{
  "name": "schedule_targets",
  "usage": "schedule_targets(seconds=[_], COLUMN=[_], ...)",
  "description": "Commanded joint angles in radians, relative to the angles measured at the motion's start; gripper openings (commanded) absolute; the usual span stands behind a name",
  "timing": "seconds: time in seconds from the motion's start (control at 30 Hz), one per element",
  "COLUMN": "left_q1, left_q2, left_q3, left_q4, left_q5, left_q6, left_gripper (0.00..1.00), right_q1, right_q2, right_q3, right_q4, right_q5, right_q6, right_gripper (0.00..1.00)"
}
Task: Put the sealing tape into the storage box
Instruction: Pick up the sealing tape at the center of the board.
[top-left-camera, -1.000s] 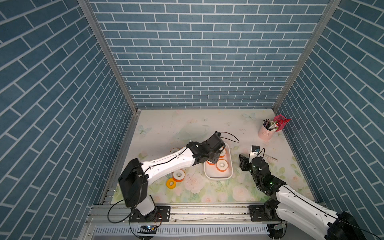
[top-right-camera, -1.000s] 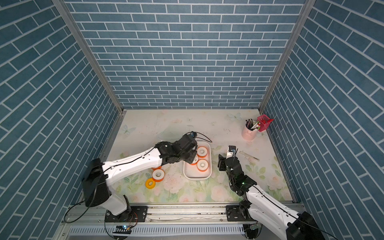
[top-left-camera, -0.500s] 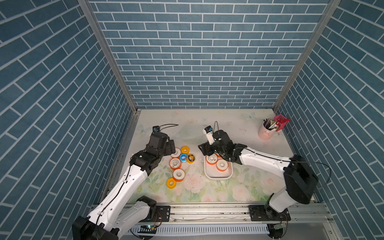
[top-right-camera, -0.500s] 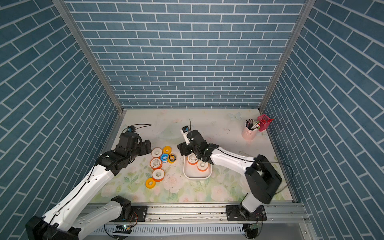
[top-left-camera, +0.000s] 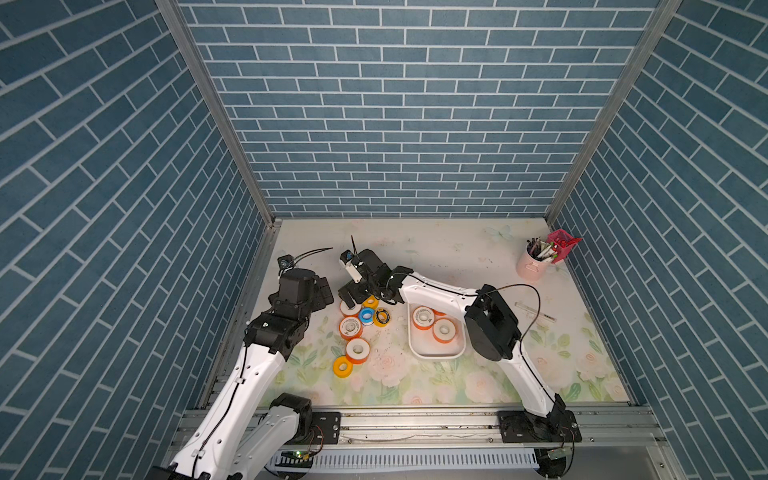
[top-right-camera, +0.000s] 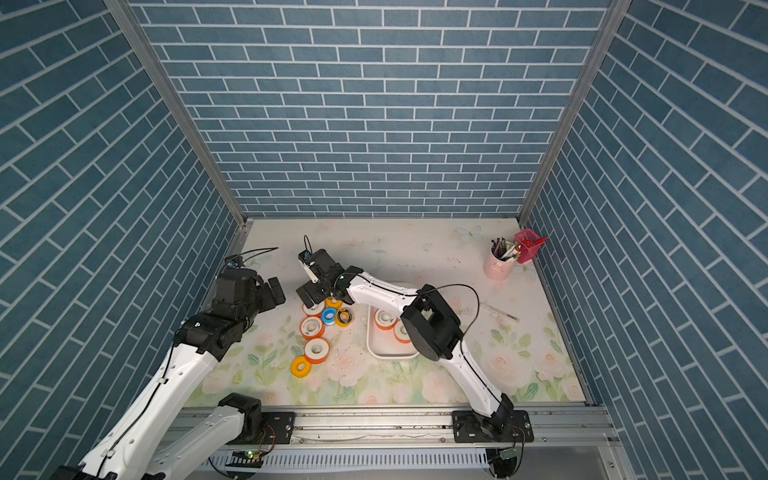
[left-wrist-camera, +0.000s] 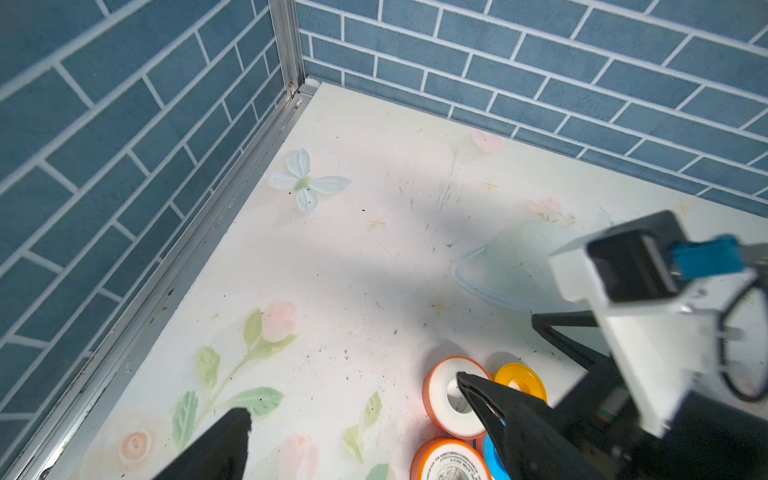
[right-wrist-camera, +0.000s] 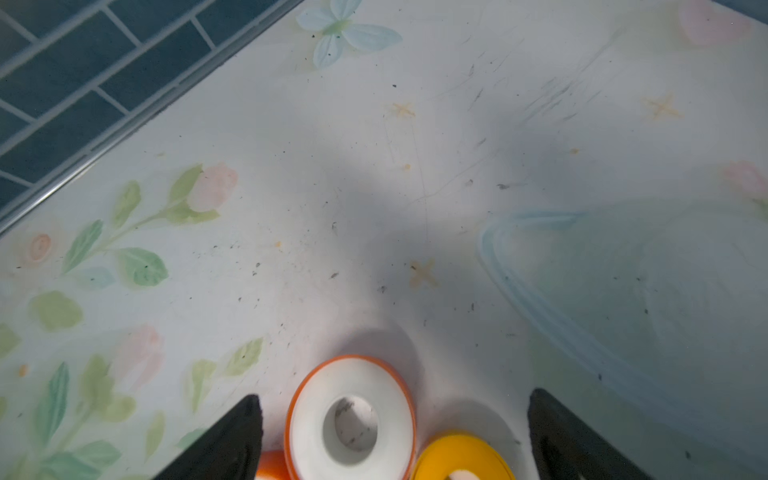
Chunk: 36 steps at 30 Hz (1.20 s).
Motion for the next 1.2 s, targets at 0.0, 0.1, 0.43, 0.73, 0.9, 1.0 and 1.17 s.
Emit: schedule_targets(seconds=[0.0,0.1,0.43,0.73,0.9,1.0,1.17], left_q1=[0.010,0.010,0.010,0.010,0.010,0.010,0.010], left_q2=[-0.008,-0.008,-0.010,-0.006,-0.004,-0.004,-0.002], left_q3=[-0.008,-0.009,-0.011,-0.011,-0.012,-0.014,-0.012], left_q4=[0.000,0.000,0.003,0.001,0.001,0.003,0.001], left_q5=[-0.019,-0.022,-0.017,-0.016,-0.016,-0.015,-0.014], left_q6=[-0.009,-0.010,-0.010,-0.009,-0.009,-0.010,-0.009], left_gripper=[0.98,0.98,0.98,0.98,0.98,0.98,0.99], right_q1=[0.013,0.021,0.049,0.086,0.094,0.097,0.097], right_q2=[0.100,0.166,0.197,0.187,0.186,0.182,0.181], right_q3=[0.143,0.237,0.245,0.209,0.202,0.191,0.188], right_q4=[-0.151,-0.196,-0.228,-0.243,-0.268,-0.272,-0.268], right_q5=[-0.003,0.013,0.029,0.063,0.082,0.098,0.112], right_q6=[-0.037,-0.046,-0.055,-0.057,-0.058,-0.057,-0.059], right_gripper=[0.99,0.98,0.95,0.92,0.88,0.85,0.77])
